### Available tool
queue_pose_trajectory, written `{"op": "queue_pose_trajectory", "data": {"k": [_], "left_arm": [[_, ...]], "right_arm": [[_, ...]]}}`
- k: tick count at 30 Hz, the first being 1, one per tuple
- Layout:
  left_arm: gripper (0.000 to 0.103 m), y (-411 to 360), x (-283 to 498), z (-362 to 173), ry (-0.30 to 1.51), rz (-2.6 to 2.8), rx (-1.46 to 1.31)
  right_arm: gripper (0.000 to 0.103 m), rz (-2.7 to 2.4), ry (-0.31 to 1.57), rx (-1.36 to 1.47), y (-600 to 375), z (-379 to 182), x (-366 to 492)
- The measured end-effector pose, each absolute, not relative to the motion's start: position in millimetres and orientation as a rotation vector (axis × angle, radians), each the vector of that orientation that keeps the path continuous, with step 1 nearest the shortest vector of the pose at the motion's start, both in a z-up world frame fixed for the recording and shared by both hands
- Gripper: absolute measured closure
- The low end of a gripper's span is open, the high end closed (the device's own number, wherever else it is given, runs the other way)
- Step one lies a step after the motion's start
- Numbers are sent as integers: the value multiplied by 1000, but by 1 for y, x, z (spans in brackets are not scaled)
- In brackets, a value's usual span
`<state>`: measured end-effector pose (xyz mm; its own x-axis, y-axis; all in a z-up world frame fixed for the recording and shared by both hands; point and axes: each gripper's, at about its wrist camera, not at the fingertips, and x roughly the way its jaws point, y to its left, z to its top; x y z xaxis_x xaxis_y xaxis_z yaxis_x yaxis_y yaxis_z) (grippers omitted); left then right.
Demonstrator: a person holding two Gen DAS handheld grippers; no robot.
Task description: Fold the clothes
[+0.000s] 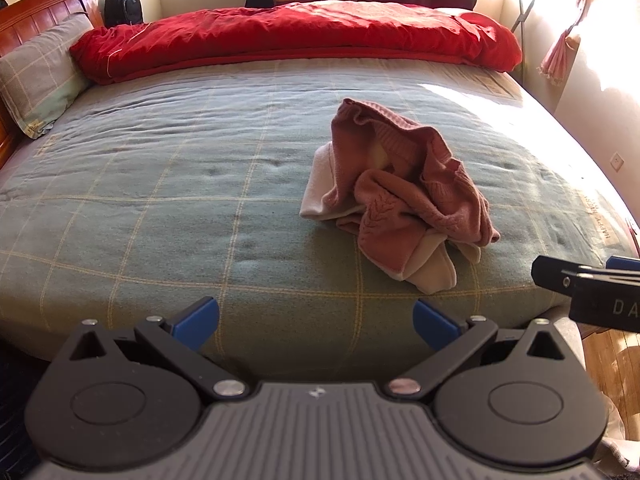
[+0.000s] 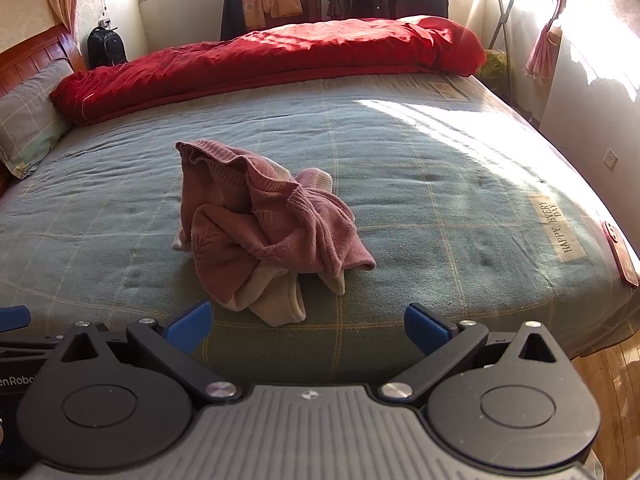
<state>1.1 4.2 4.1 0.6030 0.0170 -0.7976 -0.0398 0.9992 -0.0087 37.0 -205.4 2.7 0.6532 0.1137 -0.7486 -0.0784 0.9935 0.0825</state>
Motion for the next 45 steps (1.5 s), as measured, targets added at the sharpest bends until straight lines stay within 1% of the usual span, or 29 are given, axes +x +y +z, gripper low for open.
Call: {"op": "queue_pose_trajectory", "data": {"k": [11,23,29,38,43,45], "left_arm": [[1,8,2,0,927,31,-47],[1,12,2,1,884,-14,-88],[1,12,5,-4,867,-22,-66],[1,20,26,-21,872,-39,-102],[1,34,37,-27,813,-39,-182],[1,36,47,-30,835,-27,-163]], "right_arm": [[0,105,857,44,-206,1,39],[0,105,857,47,-207,1,39],[0,111,855,31,-207,-1,43],[0,118,876,52,-214,-7,70],[0,126,871,85,-220,-6,91],[0,139,860,90,-220,-6,99]]}}
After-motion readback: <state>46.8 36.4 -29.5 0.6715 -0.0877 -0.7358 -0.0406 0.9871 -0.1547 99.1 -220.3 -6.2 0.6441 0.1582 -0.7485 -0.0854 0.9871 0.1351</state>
